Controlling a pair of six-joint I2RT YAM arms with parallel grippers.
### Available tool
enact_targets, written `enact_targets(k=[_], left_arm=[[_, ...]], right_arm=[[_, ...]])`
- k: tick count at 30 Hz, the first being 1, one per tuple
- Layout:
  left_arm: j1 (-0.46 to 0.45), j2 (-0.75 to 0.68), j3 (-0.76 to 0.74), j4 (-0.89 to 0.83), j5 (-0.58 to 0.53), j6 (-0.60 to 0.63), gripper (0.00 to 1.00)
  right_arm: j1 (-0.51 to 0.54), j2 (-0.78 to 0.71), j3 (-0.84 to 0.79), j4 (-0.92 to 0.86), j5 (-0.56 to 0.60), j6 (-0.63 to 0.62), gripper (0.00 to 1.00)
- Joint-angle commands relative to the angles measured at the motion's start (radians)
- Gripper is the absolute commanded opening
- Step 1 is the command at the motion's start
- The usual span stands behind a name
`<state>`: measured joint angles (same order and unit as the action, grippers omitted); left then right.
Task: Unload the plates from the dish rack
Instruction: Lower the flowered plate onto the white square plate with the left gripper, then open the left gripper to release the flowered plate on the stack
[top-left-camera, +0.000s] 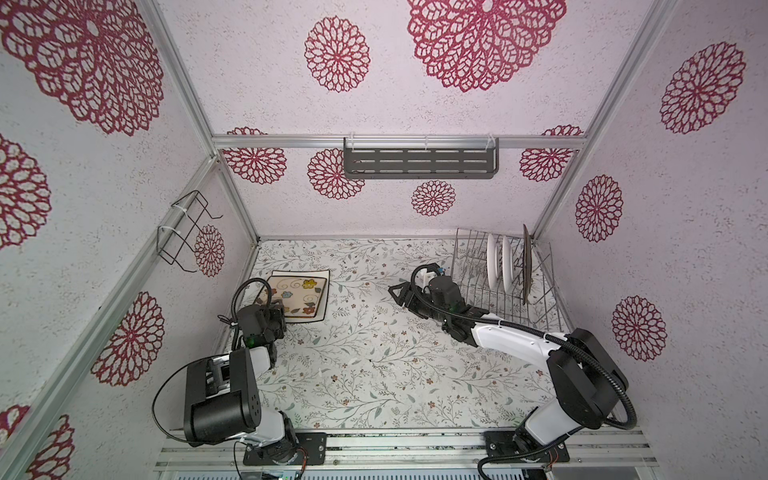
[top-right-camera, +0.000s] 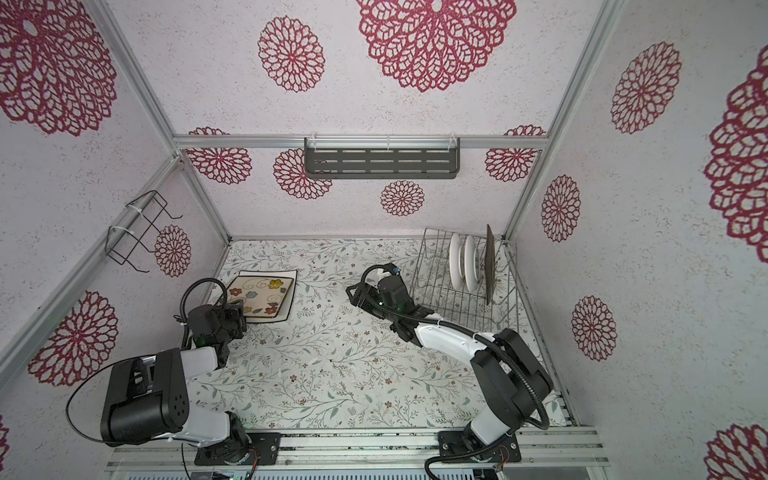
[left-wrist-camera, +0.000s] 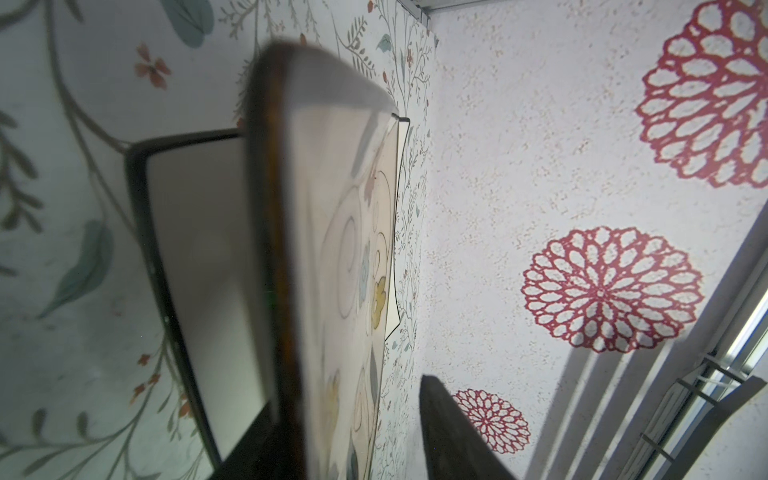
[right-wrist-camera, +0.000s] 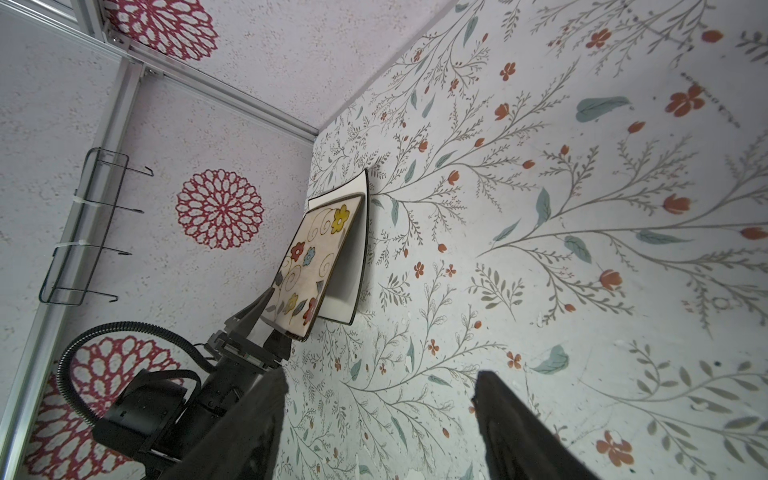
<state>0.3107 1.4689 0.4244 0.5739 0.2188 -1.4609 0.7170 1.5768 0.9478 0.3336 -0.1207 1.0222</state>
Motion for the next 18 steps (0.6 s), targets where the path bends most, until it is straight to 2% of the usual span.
enact_targets(k=[1,18], left_arm=[[0.007,-0.047,0.05,0.033,0.003,0.029,0.59],[-0.001,-0.032,0.103,-0.098,0.036,0.072,0.77]], right_arm=[[0.003,-0.004,-0.014,0.03,-0.006,0.009,0.74],[0.004,-0.002,-0.012,0.037,-0.01,0.01,0.74]])
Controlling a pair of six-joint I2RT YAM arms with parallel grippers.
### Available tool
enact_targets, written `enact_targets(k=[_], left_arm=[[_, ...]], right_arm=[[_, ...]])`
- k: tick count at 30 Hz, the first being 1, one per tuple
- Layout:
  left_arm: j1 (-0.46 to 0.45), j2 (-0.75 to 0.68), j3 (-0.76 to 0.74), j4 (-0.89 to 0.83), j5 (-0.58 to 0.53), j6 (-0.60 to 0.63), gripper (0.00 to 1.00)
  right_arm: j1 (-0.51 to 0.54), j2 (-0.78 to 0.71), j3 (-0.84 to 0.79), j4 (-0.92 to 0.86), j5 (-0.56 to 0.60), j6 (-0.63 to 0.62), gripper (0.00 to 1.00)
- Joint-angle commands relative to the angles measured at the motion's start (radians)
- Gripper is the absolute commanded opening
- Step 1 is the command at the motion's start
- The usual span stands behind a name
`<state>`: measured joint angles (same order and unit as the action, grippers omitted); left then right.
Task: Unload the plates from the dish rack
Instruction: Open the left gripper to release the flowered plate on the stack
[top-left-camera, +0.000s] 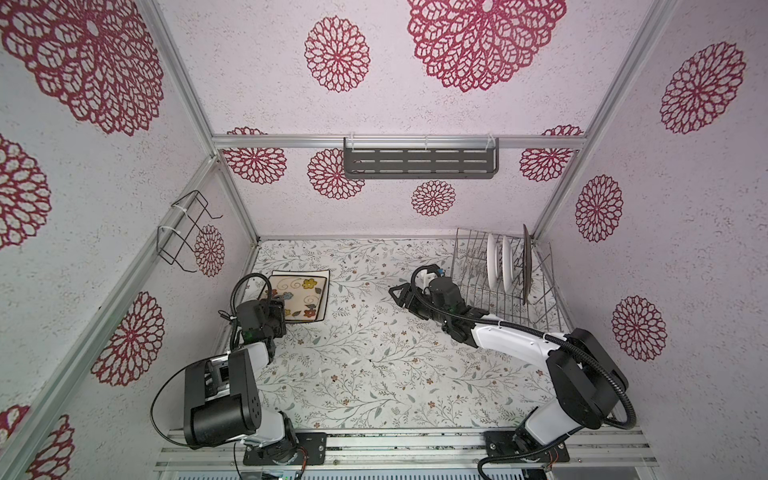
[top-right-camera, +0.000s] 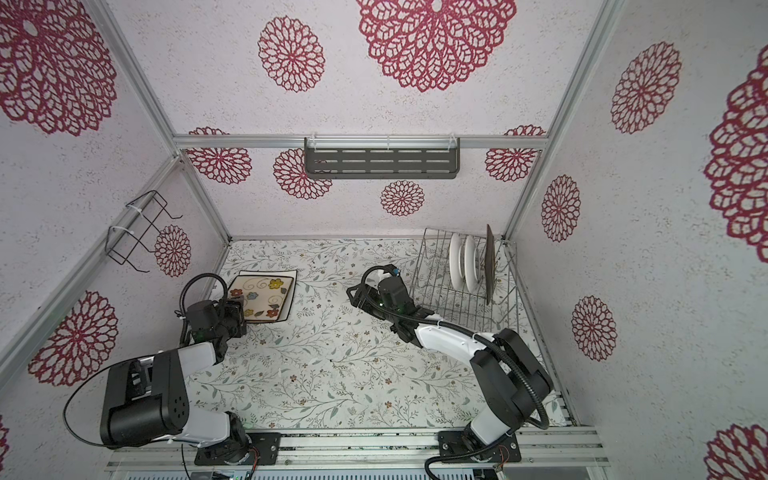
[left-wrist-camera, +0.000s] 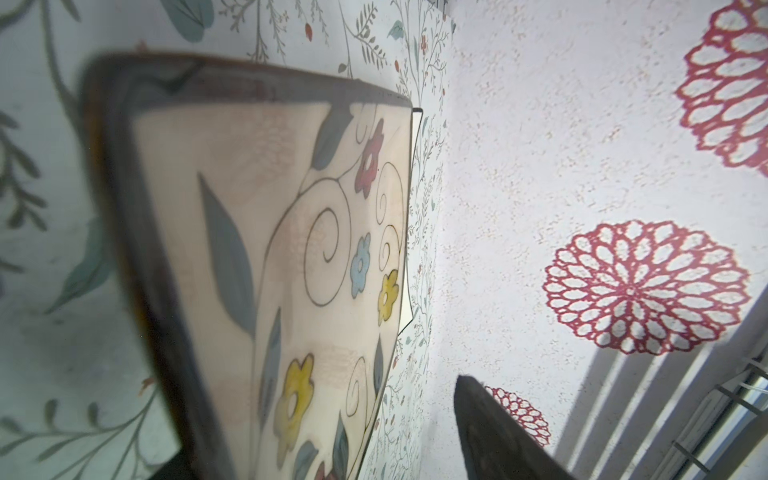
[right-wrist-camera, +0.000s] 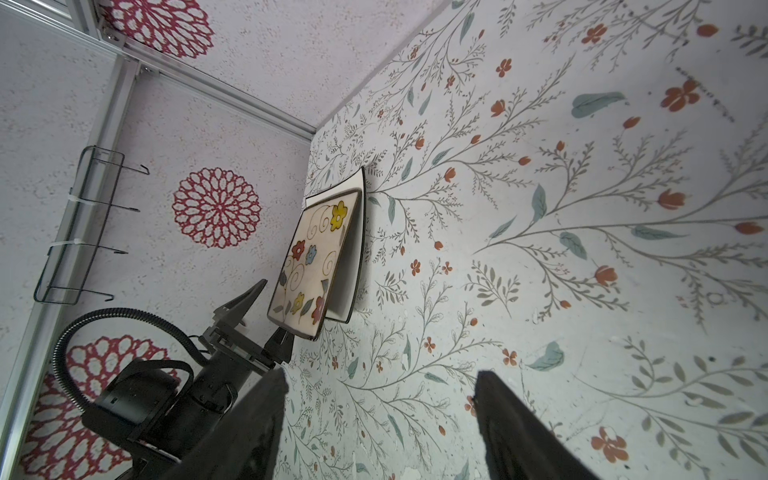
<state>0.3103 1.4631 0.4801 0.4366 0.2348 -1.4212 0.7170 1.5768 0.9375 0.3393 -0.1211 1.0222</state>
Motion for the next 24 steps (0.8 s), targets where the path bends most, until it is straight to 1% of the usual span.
enact_targets(k=[1,10,16,21,24], left_arm=[[-0.001,-0.027,0.052,0.031,0.021,0.036,0.77],[-0.017,-0.021,0.121,-0.118,0.022,0.109,0.82],[-0.032,-0.012,0.148,-0.162,0.002,0.12,0.86],[-0.051,0.003,0.19,-0.239,-0.01,0.144,0.91],[-0.059,0.007,0.198,-0.242,-0.015,0.15,0.93]], right_arm=[[0.004,0.0,-0.001,0.033,-0.009,0.01,0.74],[0.004,0.004,-0.001,0.037,-0.011,0.013,0.74],[0.005,0.006,-0.002,0.035,-0.009,0.015,0.74],[0.005,0.005,0.0,0.027,-0.008,0.01,0.74],[0.006,0.006,0.001,0.027,-0.008,0.01,0.74]])
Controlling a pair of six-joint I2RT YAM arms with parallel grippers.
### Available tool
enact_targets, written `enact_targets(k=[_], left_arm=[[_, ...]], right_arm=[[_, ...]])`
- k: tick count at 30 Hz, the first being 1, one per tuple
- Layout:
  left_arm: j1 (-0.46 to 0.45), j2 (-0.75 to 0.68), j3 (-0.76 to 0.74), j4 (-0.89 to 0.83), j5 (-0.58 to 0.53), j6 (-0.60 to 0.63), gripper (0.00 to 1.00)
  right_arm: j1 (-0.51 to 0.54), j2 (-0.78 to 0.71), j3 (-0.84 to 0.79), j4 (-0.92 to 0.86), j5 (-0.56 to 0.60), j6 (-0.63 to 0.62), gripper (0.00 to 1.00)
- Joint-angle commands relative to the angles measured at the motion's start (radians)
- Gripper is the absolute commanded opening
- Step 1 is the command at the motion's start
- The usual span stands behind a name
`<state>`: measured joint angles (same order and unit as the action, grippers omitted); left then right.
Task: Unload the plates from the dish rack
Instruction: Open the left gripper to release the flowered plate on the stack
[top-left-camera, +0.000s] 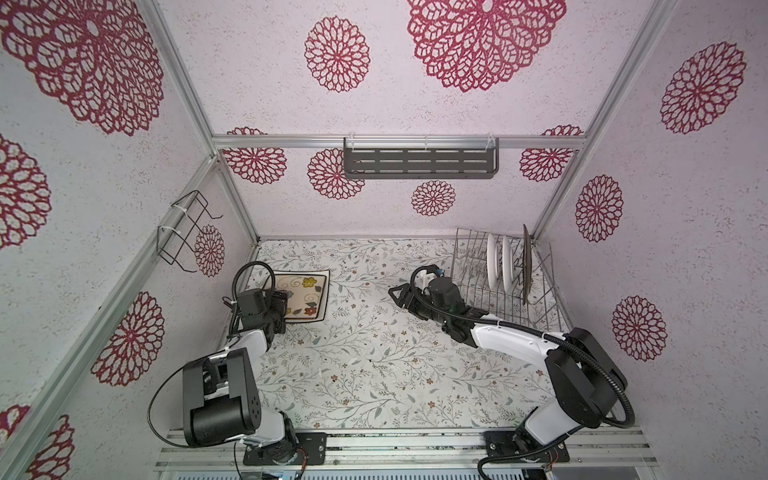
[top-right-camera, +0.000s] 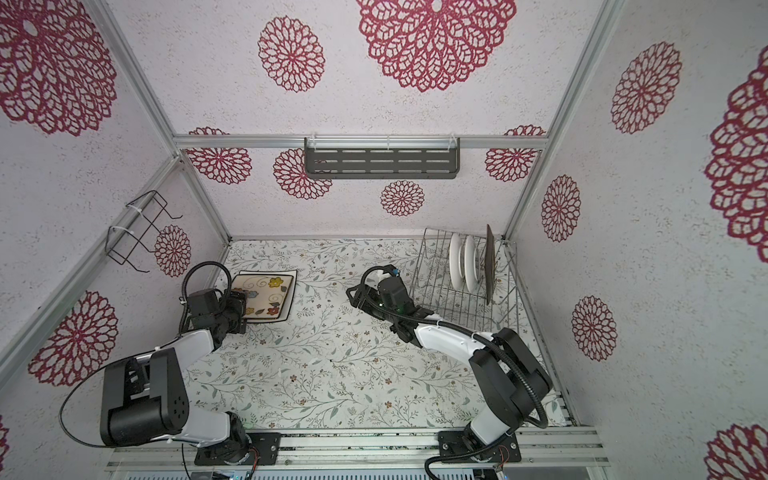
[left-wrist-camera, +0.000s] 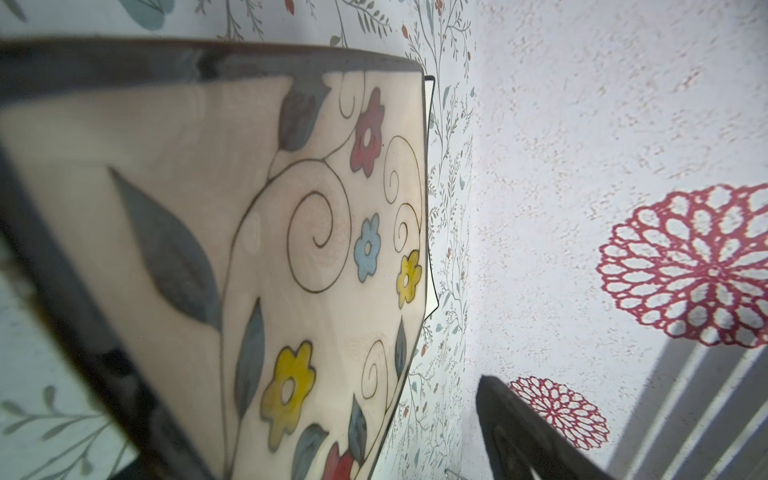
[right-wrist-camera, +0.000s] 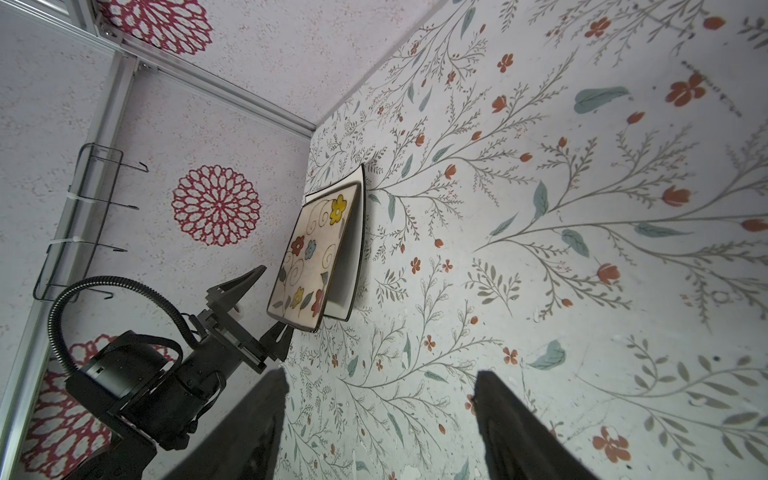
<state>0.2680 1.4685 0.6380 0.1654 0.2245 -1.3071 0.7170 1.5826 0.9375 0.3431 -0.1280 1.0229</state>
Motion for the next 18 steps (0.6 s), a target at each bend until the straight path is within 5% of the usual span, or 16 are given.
enact_targets(k=[1,18], left_arm=[[-0.019,0.001,0.047,0.016,-0.008,0.041,0.94],[-0.042,0.016,0.121,-0.159,-0.088,0.1,0.97]], right_arm=[[0.006,0.002,0.002,0.023,-0.001,0.011,0.74],[0.006,0.009,0.011,0.022,-0.008,0.011,0.74]])
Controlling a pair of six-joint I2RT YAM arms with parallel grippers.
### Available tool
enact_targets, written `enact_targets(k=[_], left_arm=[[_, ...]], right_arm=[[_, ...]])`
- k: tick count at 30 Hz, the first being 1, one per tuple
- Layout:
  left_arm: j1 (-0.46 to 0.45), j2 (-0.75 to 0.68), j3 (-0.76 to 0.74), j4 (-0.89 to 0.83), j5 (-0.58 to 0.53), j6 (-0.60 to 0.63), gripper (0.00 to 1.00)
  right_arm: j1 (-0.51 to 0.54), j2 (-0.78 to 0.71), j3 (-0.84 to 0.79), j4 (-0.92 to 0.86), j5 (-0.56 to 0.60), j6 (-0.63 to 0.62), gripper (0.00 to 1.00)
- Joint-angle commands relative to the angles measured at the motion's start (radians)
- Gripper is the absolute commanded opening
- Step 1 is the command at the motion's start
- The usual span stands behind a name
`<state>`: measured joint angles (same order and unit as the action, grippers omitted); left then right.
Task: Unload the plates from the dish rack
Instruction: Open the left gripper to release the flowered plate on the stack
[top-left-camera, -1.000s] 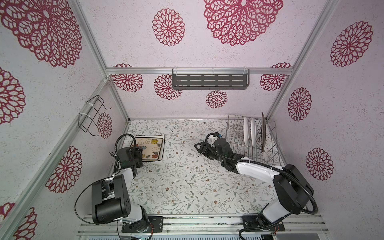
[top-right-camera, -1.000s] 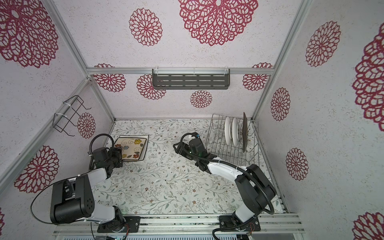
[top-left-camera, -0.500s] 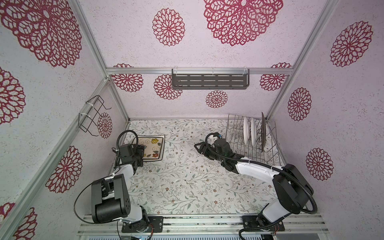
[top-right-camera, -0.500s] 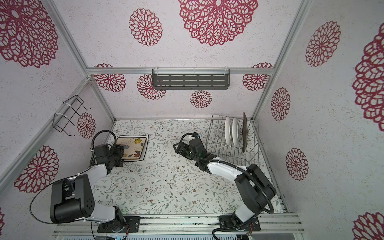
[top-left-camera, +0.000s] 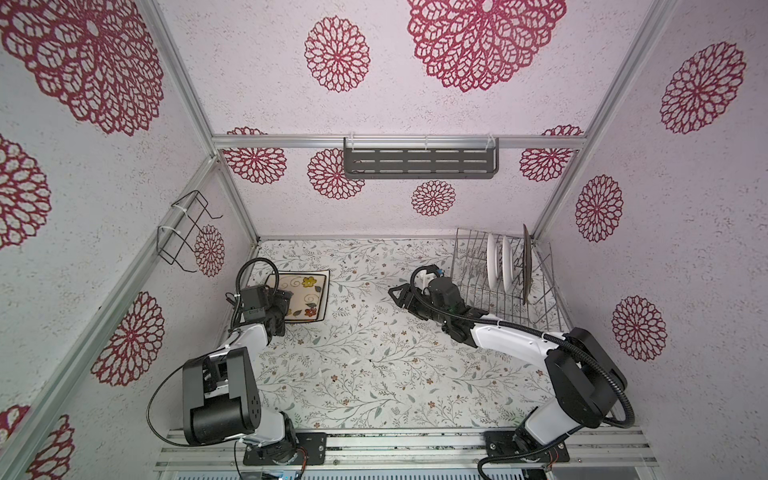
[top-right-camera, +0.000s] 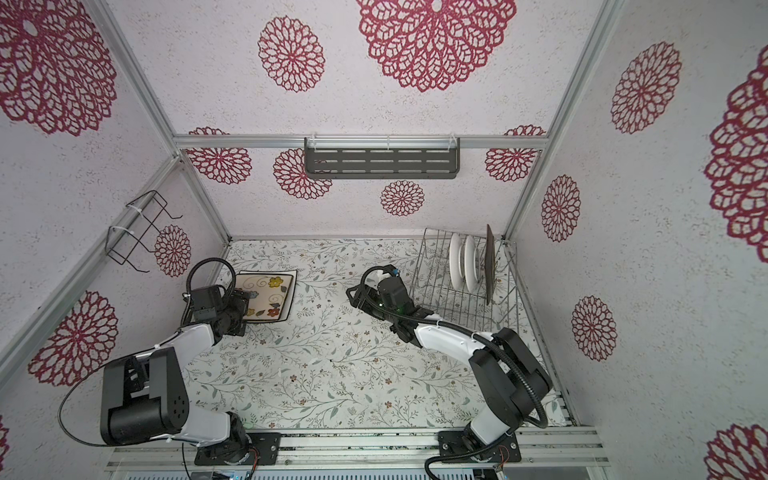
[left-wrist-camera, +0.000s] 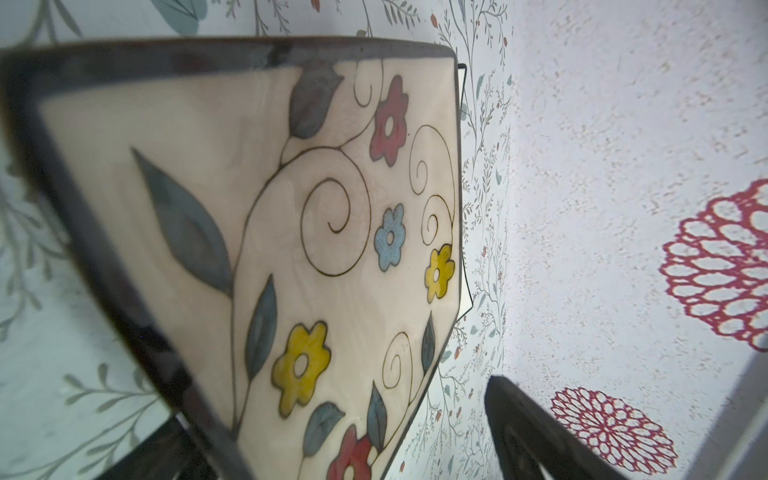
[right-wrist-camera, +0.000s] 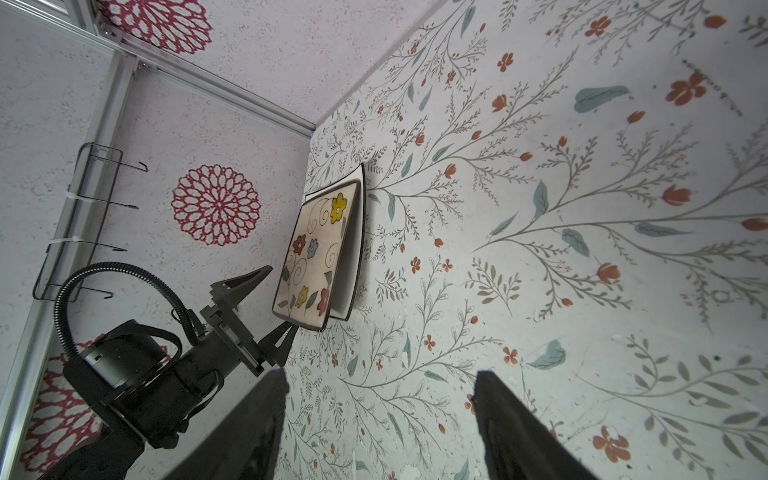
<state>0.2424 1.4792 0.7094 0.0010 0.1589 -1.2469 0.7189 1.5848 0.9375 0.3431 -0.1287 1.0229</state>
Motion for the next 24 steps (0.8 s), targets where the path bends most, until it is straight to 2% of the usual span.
enact_targets(k=[1,10,24], left_arm=[[-0.02,0.01,0.059,-0.005,-0.021,0.046,0.97],[-0.048,0.052,0.122,-0.105,-0.043,0.06,0.97],[-0.087,0.024,0.133,-0.175,-0.156,0.093,0.97]], right_arm=[[0.005,0.007,0.012,0.022,-0.007,0.01,0.74],[0.004,0.004,0.008,0.025,-0.007,0.01,0.74],[0.005,-0.007,-0.006,0.028,-0.008,0.009,0.74]])
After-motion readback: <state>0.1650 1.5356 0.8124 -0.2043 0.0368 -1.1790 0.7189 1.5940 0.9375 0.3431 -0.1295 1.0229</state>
